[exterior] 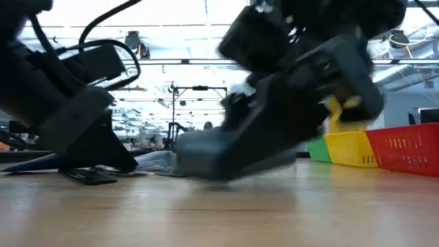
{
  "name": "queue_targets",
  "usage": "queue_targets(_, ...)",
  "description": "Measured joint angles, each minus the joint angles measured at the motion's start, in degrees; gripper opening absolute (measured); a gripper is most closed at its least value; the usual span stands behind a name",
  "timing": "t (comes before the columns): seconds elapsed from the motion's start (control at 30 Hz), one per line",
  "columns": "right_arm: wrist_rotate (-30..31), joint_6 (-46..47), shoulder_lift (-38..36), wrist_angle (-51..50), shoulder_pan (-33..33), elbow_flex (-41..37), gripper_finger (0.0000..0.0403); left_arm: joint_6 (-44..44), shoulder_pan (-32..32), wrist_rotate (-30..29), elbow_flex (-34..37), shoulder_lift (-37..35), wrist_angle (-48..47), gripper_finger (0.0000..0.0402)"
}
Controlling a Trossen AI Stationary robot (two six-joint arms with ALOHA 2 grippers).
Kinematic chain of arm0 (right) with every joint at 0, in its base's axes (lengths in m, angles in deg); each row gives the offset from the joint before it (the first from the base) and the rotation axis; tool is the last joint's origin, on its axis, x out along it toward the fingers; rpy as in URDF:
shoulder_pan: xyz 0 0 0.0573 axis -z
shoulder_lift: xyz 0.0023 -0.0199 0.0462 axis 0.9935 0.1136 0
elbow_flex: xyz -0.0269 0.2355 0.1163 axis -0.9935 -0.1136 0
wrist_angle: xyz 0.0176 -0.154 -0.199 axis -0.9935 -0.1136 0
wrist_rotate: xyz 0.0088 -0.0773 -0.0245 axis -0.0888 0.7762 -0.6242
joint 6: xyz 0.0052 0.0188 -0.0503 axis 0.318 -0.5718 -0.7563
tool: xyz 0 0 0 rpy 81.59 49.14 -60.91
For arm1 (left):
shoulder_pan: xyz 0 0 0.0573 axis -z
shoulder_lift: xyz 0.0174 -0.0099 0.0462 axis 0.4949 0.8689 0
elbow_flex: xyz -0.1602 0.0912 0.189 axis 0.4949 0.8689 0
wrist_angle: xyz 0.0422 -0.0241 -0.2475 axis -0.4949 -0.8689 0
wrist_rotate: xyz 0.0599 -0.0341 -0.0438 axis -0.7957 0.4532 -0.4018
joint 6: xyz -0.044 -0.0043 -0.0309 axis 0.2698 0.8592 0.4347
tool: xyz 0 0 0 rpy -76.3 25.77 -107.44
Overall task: Pick & Place Travel size toiletries
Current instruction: Put the gray deodorant into the green basket
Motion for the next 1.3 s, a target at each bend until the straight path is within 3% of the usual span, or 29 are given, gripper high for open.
queue_targets(0.1,3.9,0.1,-8.8,-10.9,0.5,0.3,0.0203,-2.6,-1.0,-0.5,0.0,0.0,-0.5,0.0021)
queue_targets(0.27,16.5,2.8,-26.0,-36.9,3.0,0.2,0.0203,-6.6,-4.5,-1.2,0.0,0.0,-3.0,0.0021)
queue_targets(0.37,23.1,6.6,-35.2,-53.8,8.7,0.2,0.0203,-6.0,-7.6,-3.3,0.0,-0.1,-7.6,0.0021)
queue_targets(0.47,23.0,8.4,-41.7,-63.4,18.3,-2.0,0.0203,-6.0,-11.4,-4.8,0.0,-1.0,-10.4,0.0021)
queue_targets(0.67,8.1,0.6,-48.0,-59.8,41.0,-14.2,0.0203,-14.8,-17.3,-4.1,0.0,-2.5,-6.4,0.0021)
queue_targets(0.8,3.4,-3.0,-47.4,-50.4,49.4,-20.2,0.0203,-23.7,-19.4,-2.3,0.0,-4.3,0.1,0.0021)
queue_targets(0.97,3.3,-3.8,-45.9,-49.8,53.0,-21.7,0.0238,-31.2,-20.6,1.3,0.0,-7.5,5.0,0.0021)
queue_targets(1.13,3.5,-4.7,-45.8,-50.6,53.6,-21.7,0.0290,-31.9,-20.7,1.1,0.0,-11.2,4.9,0.0021)
queue_targets(1.3,3.4,-2.8,-48.3,-48.7,53.5,-21.6,0.0305,-32.7,-19.7,1.1,0.0,-15.1,4.2,0.0021)
